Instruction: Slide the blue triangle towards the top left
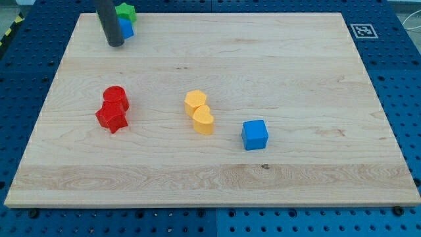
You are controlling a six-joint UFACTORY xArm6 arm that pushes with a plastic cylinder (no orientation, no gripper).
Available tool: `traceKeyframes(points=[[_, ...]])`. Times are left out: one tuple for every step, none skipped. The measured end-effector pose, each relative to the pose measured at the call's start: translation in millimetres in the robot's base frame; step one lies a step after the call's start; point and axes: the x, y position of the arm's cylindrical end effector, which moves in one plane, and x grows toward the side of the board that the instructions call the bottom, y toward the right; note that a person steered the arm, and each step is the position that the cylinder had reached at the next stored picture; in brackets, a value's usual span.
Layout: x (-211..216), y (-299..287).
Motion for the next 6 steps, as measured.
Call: traceKeyframes(points=[[-1.3,4.4],[-4.8,8.3],[-10.6,9.0],[-15.4,-0.1],[-14.8,-10.6],[-13.7,-10.6]])
